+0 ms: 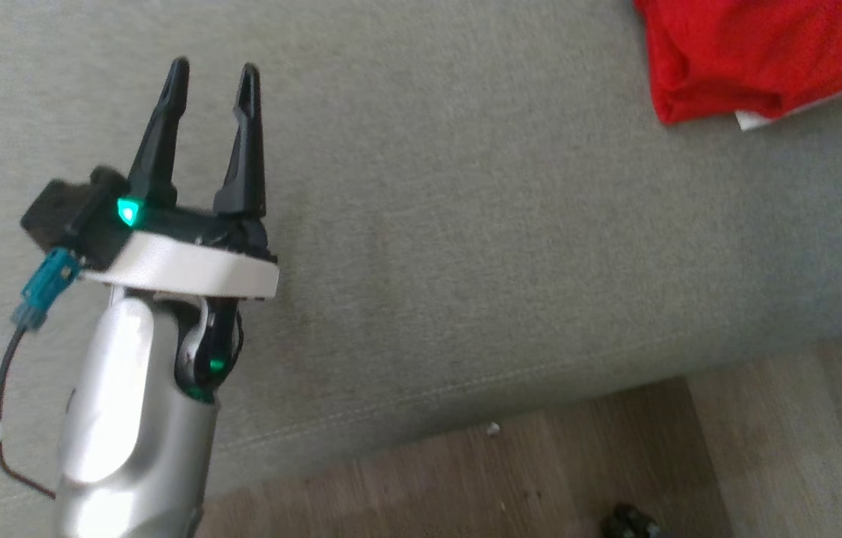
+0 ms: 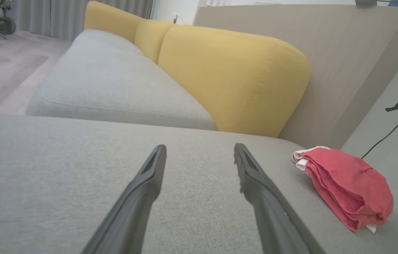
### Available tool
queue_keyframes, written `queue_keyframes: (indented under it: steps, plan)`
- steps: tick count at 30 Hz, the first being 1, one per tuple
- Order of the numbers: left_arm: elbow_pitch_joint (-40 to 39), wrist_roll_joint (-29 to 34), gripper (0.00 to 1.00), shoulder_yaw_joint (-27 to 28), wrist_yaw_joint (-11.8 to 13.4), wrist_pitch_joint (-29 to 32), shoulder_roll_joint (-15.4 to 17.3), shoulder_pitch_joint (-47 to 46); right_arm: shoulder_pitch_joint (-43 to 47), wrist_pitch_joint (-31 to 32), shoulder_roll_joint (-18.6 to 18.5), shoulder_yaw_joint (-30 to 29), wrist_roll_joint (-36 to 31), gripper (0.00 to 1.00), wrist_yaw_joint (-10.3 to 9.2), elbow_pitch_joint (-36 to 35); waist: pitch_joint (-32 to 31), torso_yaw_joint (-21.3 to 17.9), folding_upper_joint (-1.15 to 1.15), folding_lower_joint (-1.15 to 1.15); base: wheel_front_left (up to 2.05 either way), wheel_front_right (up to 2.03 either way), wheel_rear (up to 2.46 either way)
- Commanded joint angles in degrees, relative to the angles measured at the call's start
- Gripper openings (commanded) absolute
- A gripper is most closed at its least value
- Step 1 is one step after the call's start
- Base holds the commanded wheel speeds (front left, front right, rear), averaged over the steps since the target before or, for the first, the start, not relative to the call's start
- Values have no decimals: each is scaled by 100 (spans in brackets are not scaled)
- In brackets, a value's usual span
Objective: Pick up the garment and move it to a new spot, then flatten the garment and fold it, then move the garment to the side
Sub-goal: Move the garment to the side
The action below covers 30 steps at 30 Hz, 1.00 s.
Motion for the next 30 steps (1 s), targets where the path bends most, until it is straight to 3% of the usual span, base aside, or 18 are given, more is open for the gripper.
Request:
queue_keyframes:
  steps: [1,11,15,20,24,30]
  plan:
    - [-258,-55,100,181,55,-29,68,101,210,-4,59,127,14,100,10,-310,-475,351,0,0,0,0,0]
    - [-498,-274,100,296,253,-29,68,744,1183,-365,778,332,150,100,10,-934,-1227,1079,0,0,0,0,0]
    - [-443,-44,100,164,202,-29,68,1003,1667,-663,1040,372,-32,100,10,-950,-1436,1265,0,0,0,0,0]
    - [-426,79,100,93,258,-29,68,1326,2265,-948,1374,246,-265,100,10,-890,-1666,1410,0,0,0,0,0]
    - [-420,107,100,183,477,-29,68,1565,2654,-1096,1671,-2,-458,100,10,-840,-1814,1435,0,0,0,0,0]
    - [-385,139,100,196,536,-29,68,1801,3059,-1209,1889,-190,-711,100,10,-825,-1989,1476,0,0,0,0,0]
